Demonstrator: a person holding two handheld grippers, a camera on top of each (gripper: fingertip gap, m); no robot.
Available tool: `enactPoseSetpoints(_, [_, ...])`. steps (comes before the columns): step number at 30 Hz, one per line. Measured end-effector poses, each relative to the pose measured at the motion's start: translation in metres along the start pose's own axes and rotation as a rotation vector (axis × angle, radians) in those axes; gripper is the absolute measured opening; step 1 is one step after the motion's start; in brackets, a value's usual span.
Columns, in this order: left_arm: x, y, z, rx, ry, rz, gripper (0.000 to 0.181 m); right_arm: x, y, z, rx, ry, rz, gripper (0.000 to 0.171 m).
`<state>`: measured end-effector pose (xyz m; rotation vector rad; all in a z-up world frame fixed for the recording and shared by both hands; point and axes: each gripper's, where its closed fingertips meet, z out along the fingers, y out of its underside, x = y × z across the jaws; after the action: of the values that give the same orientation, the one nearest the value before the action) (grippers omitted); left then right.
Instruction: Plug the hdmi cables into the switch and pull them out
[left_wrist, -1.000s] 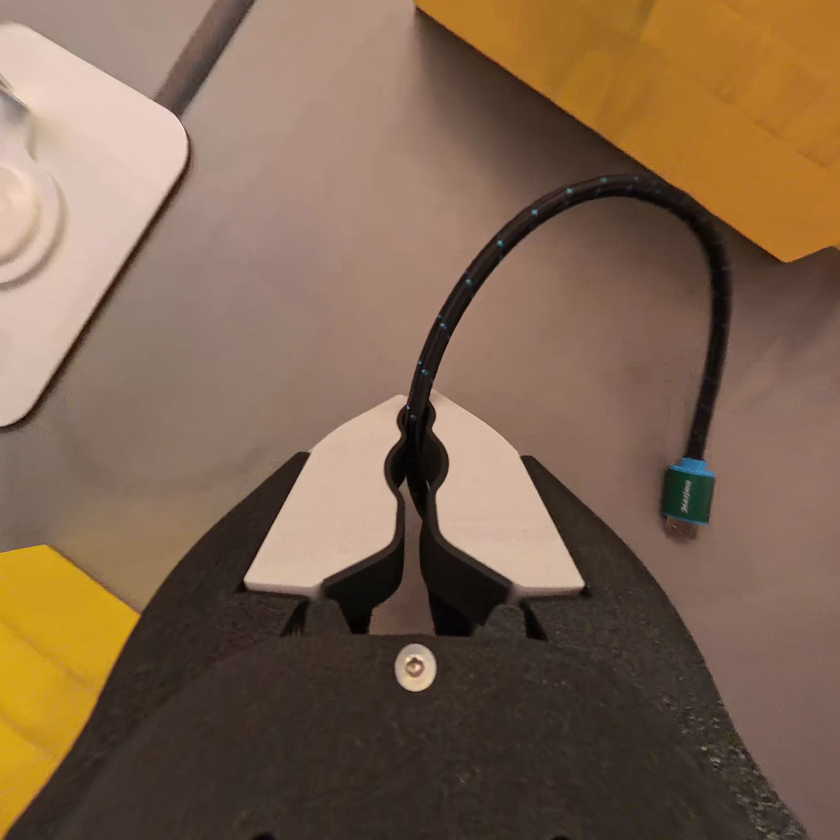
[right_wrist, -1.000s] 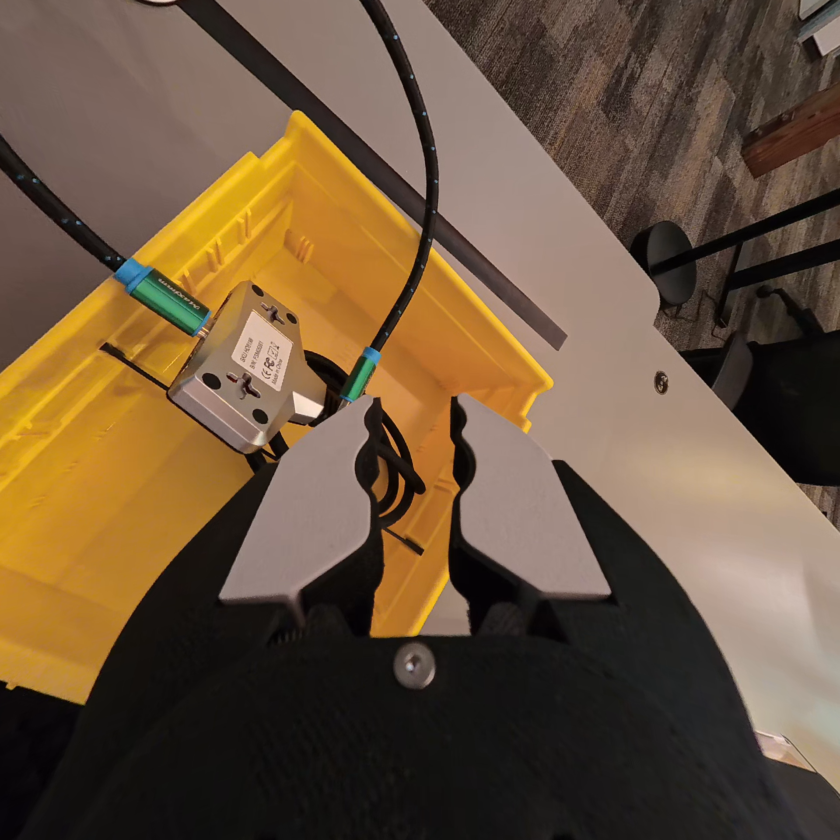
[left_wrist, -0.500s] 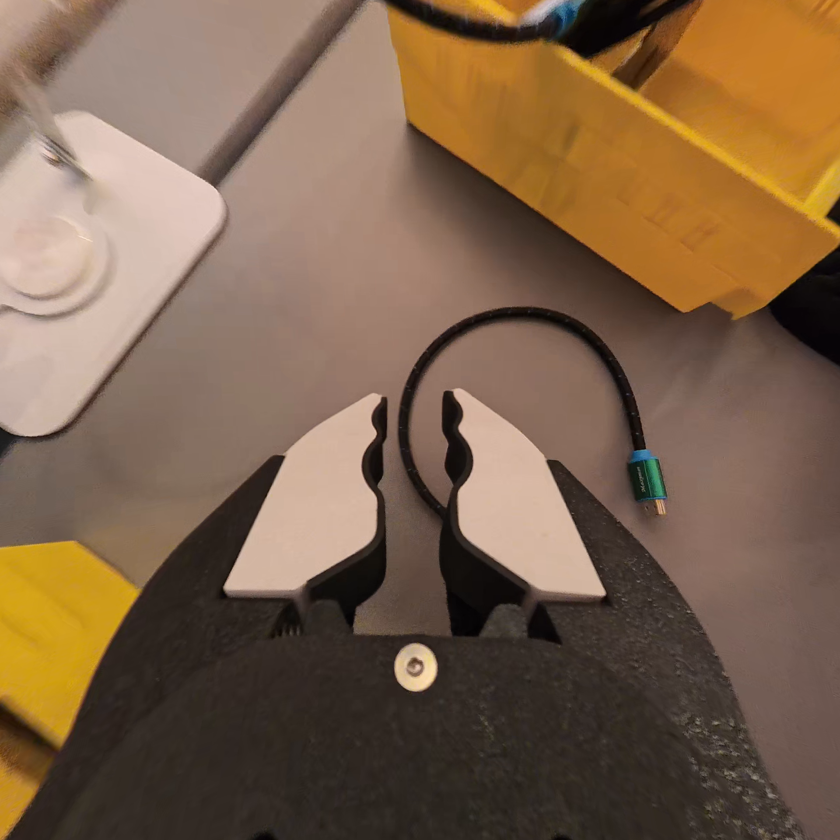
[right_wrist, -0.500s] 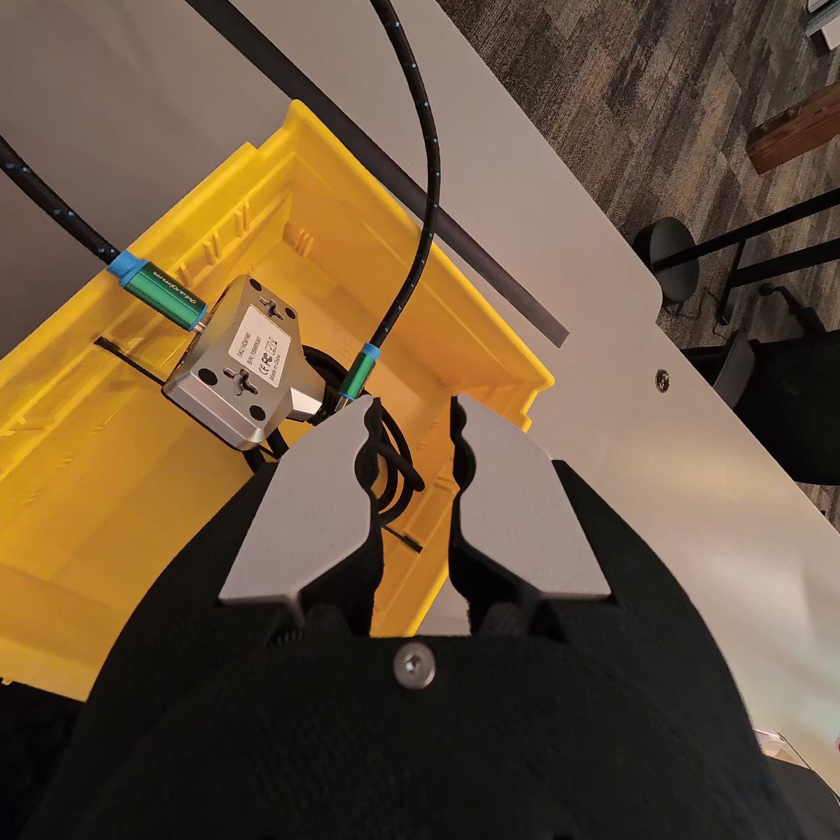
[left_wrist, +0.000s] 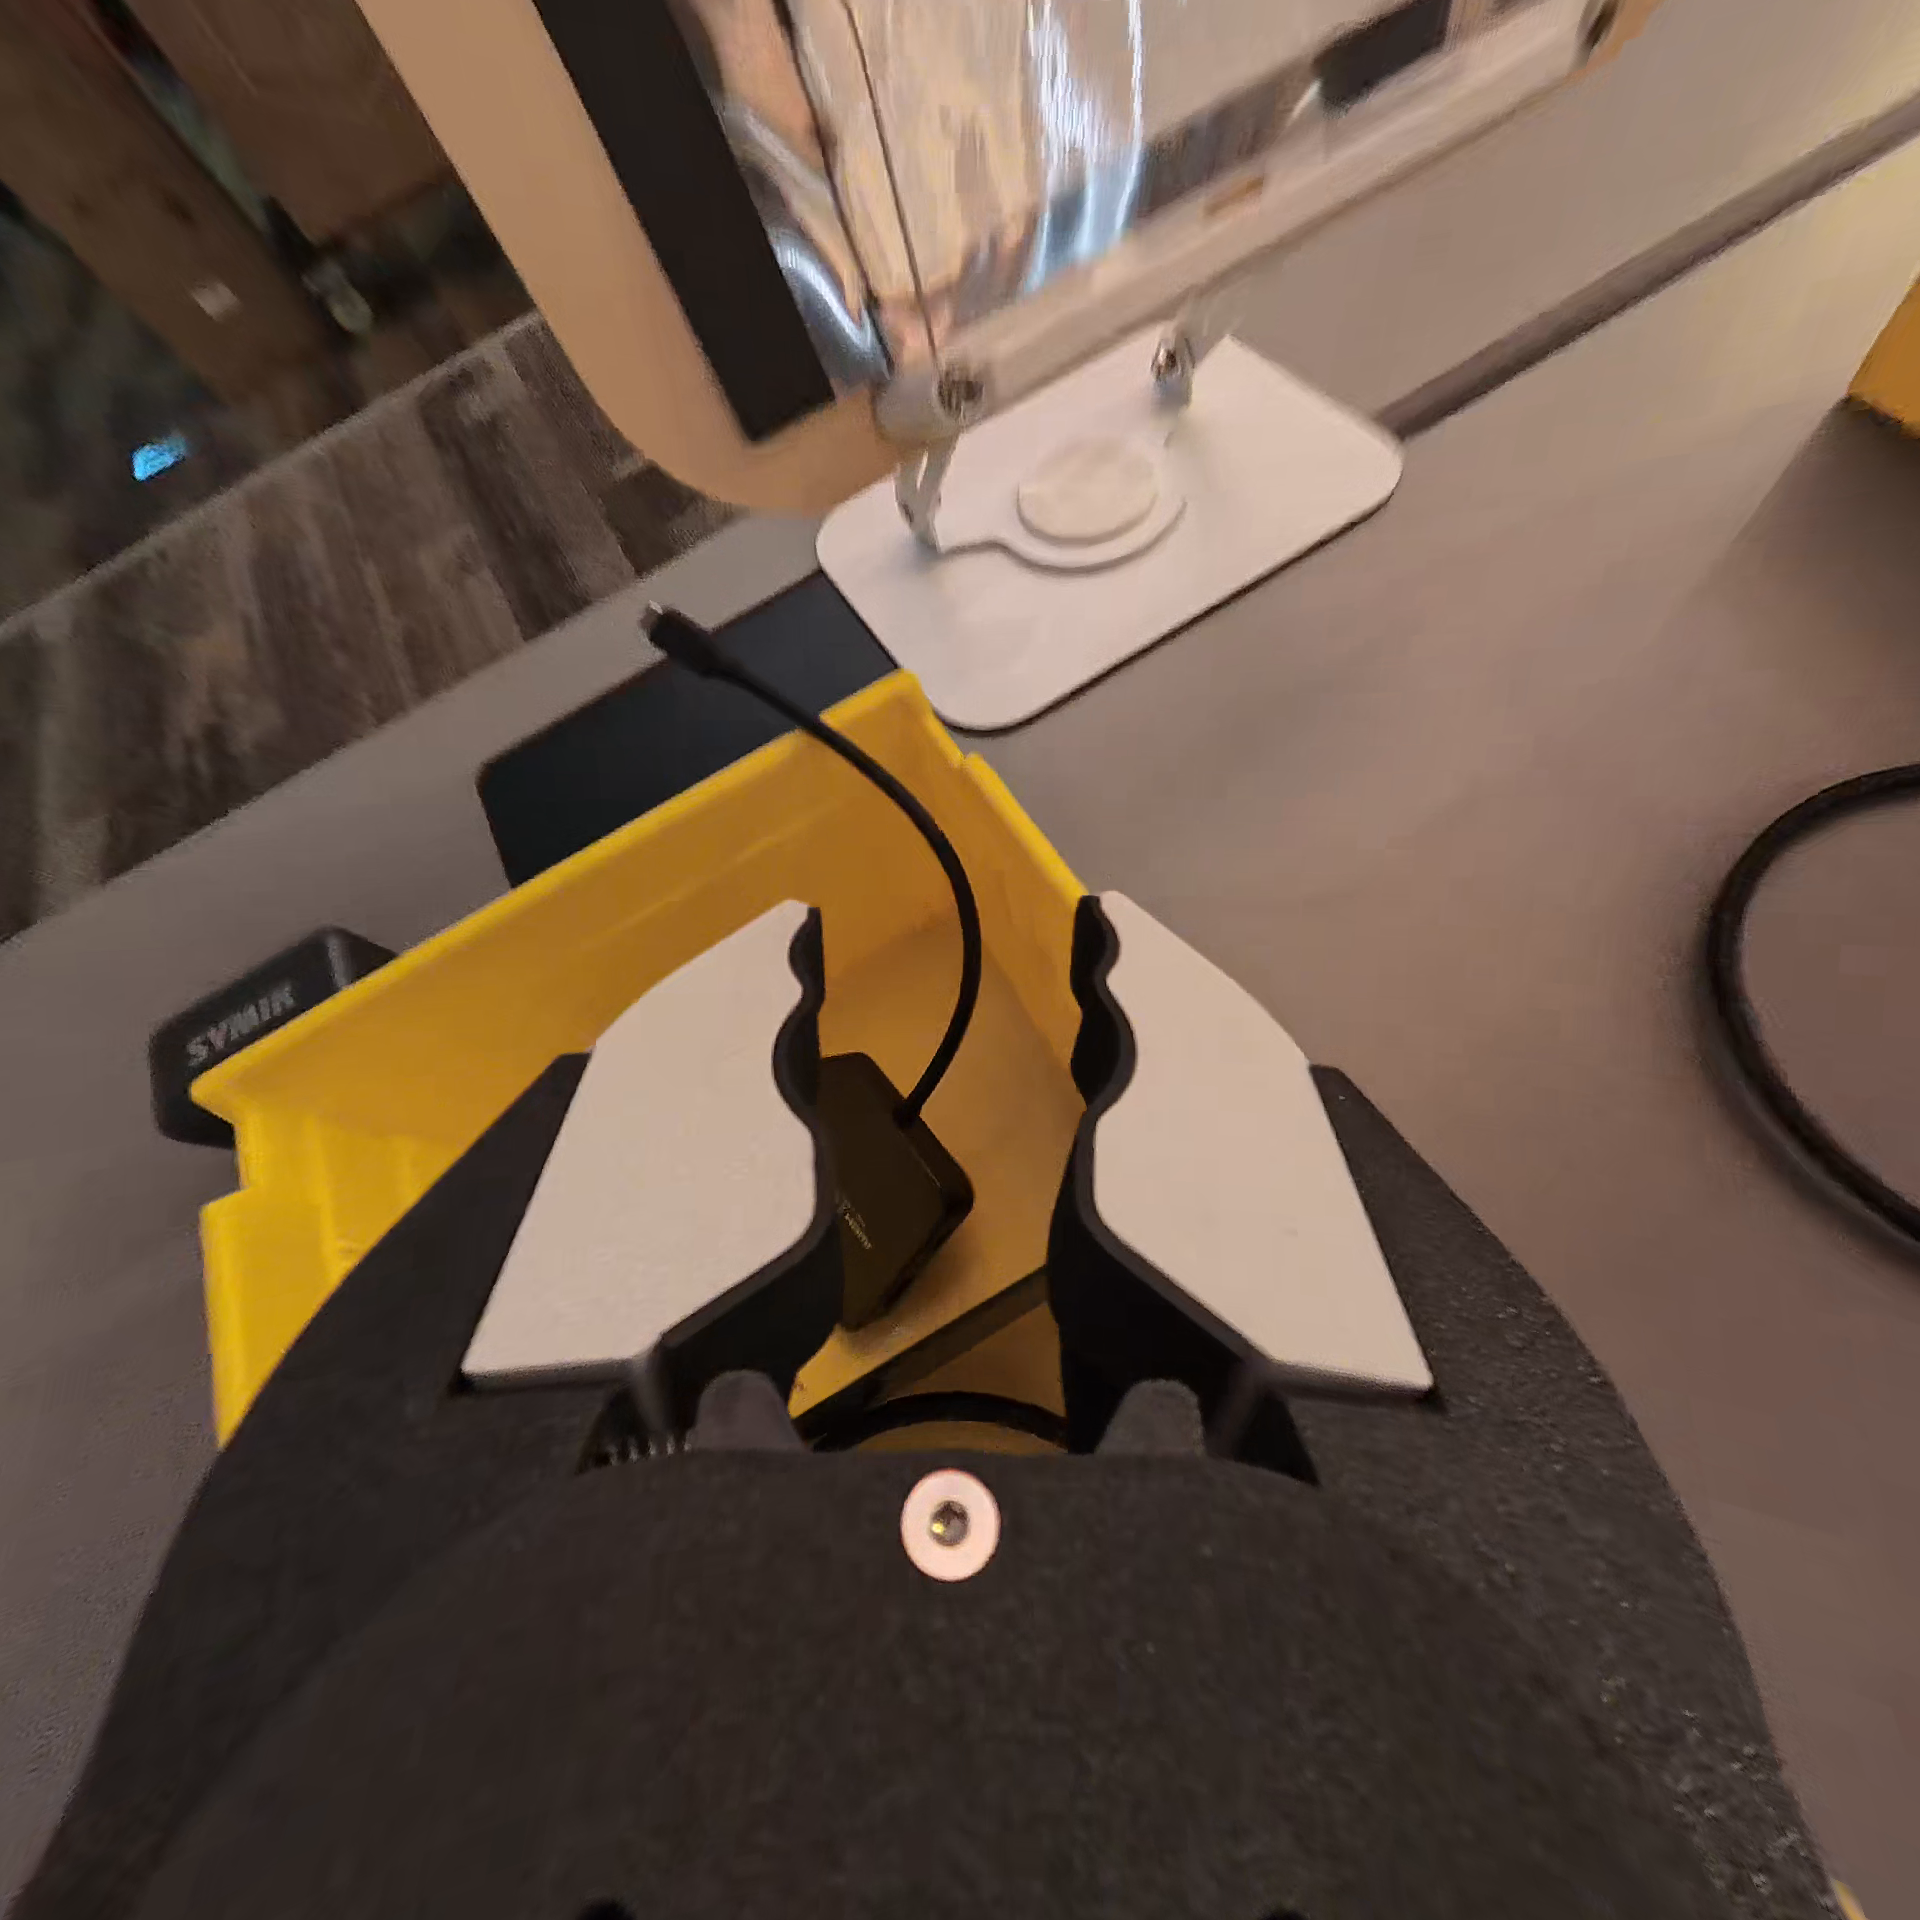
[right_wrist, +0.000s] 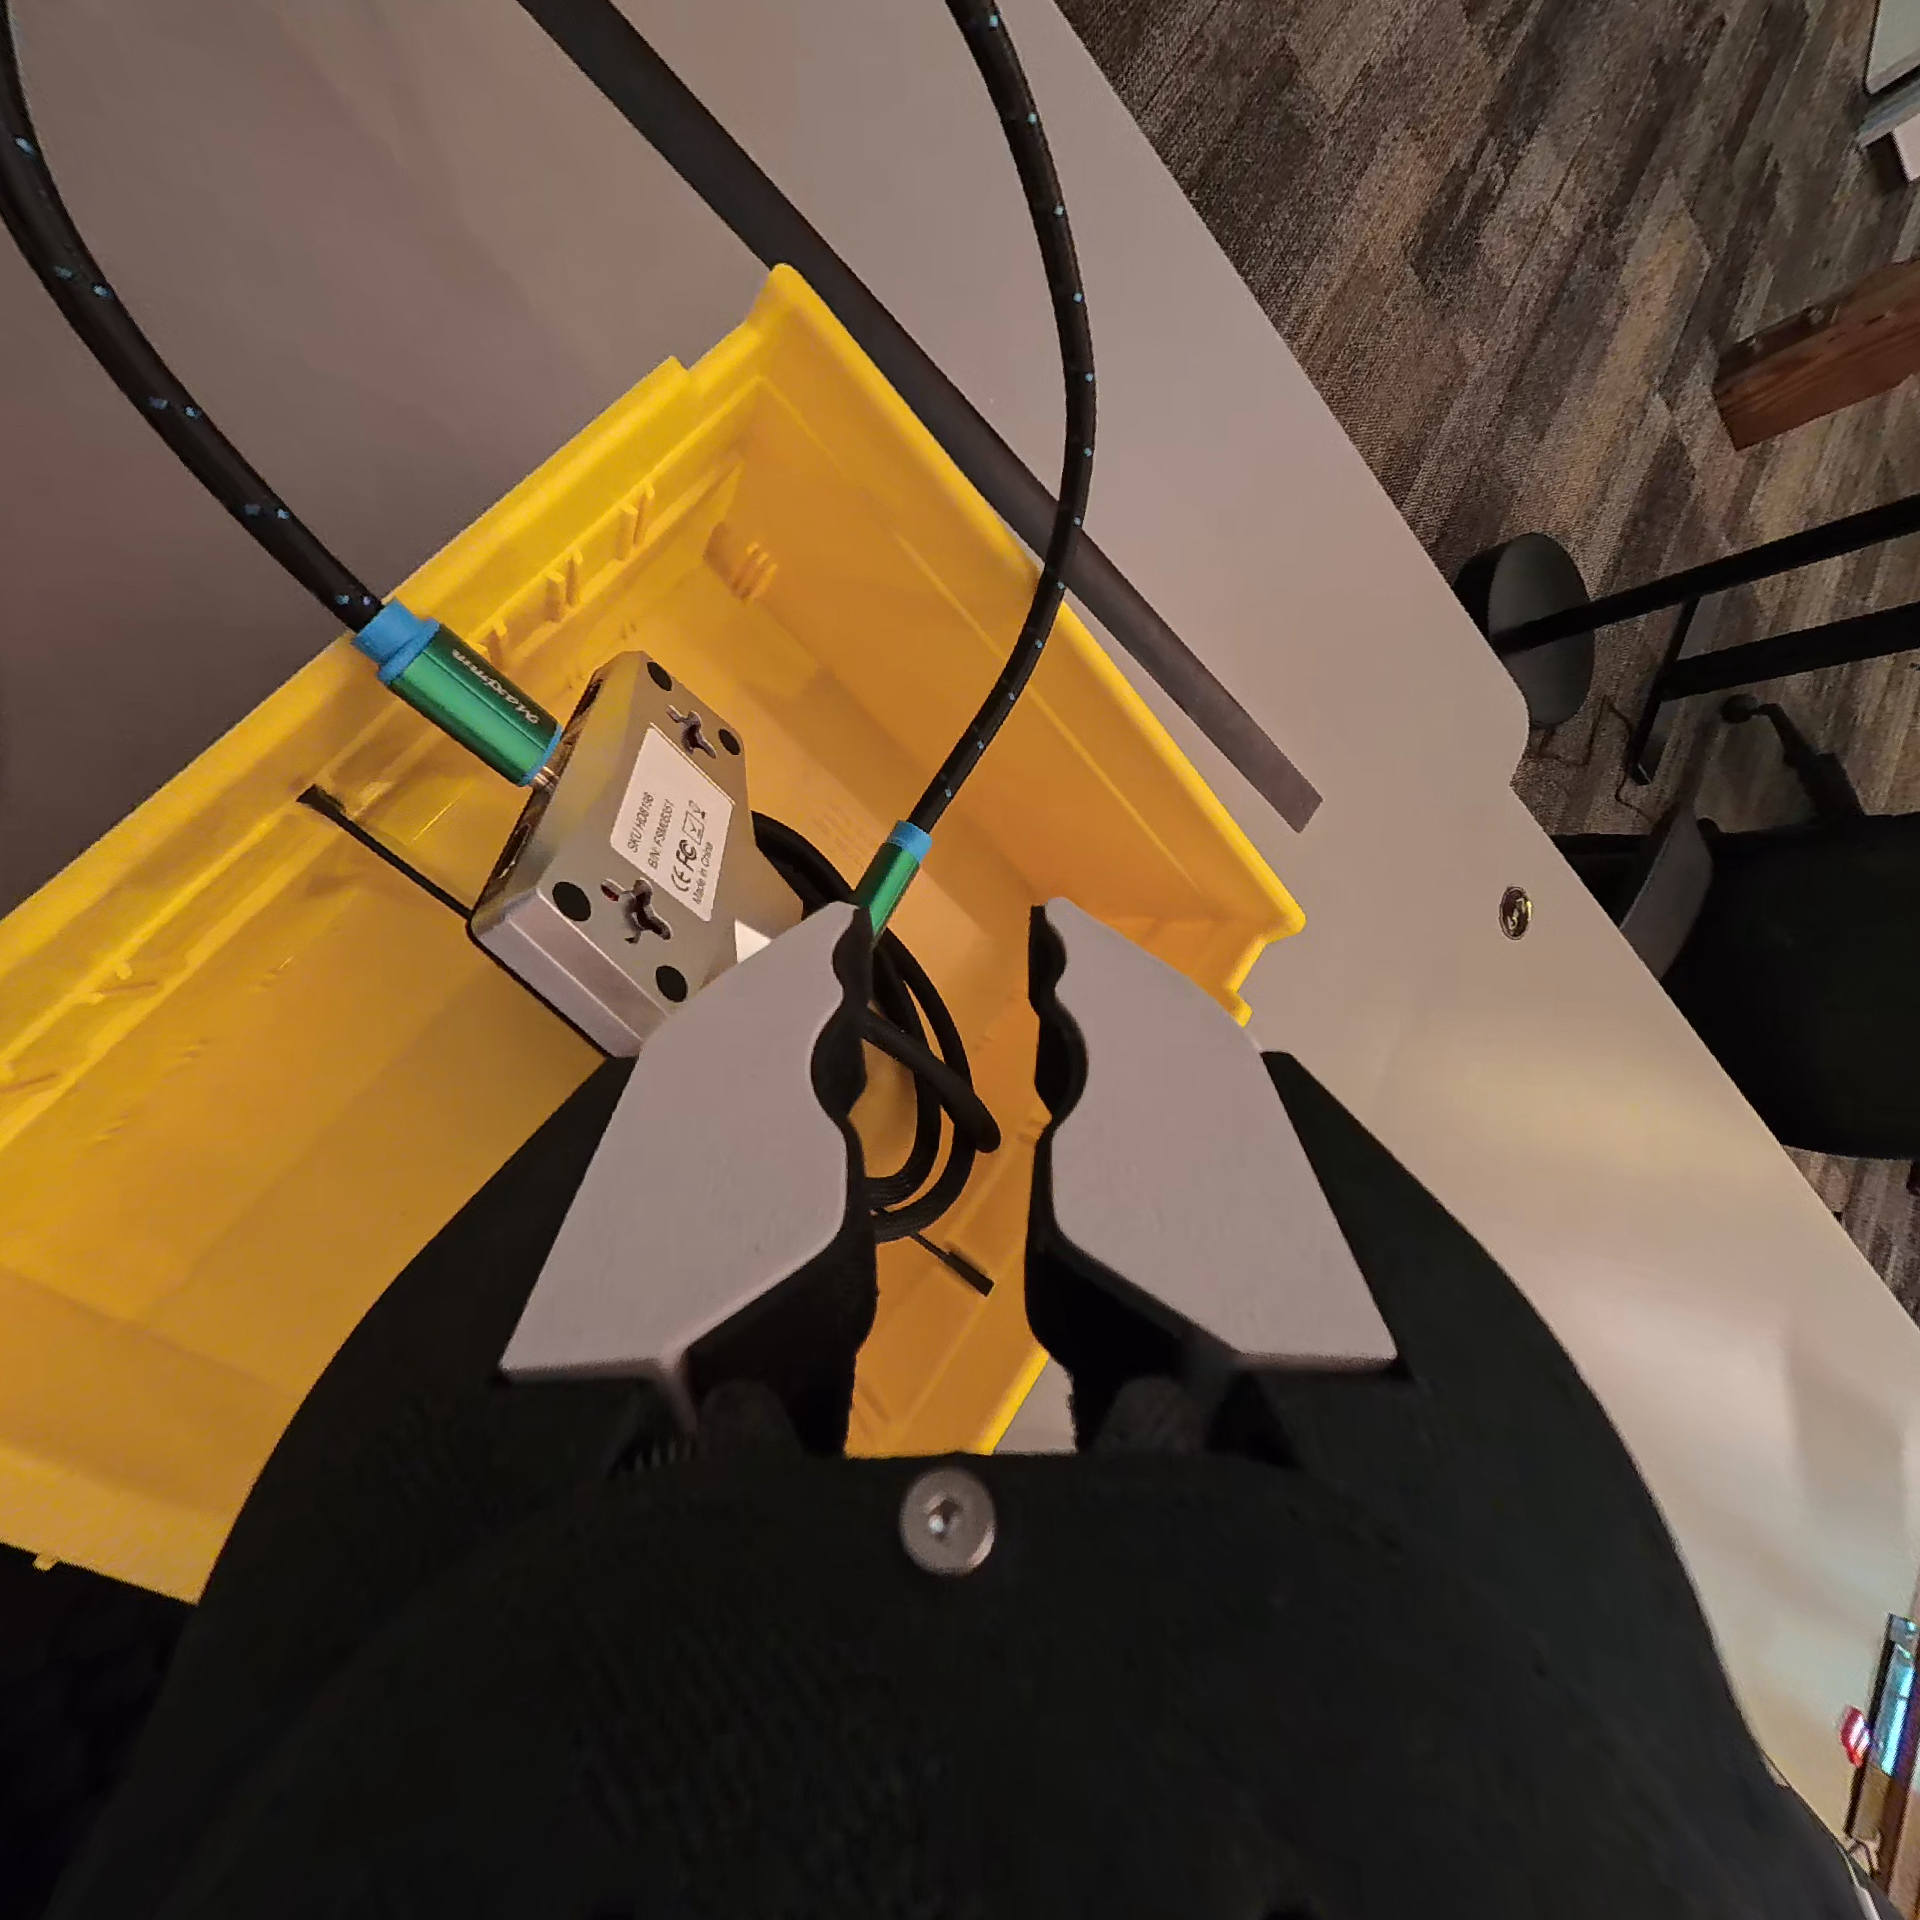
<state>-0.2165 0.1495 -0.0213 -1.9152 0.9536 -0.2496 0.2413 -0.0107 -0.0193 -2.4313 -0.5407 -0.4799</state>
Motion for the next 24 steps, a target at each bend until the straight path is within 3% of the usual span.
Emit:
enactPoseSetpoints(9, [-0.008,0.046,0.048,-0.306,-0.07,0.145,0.038,0.009,0.007,0.0,-0.01,0.012,0.031,0.03])
enactPoseSetpoints(19, [-0.03,0.08,0.063,-0.531,-0.185,0.255,0.007,0.007,0.007,0.004,-0.025,0.008,0.019,0.029])
enactPoseSetpoints(24, [-0.032,0.072,0.053,-0.475,-0.19,0.249,0.005,0.008,0.007,0.003,-0.019,0.009,0.024,0.028])
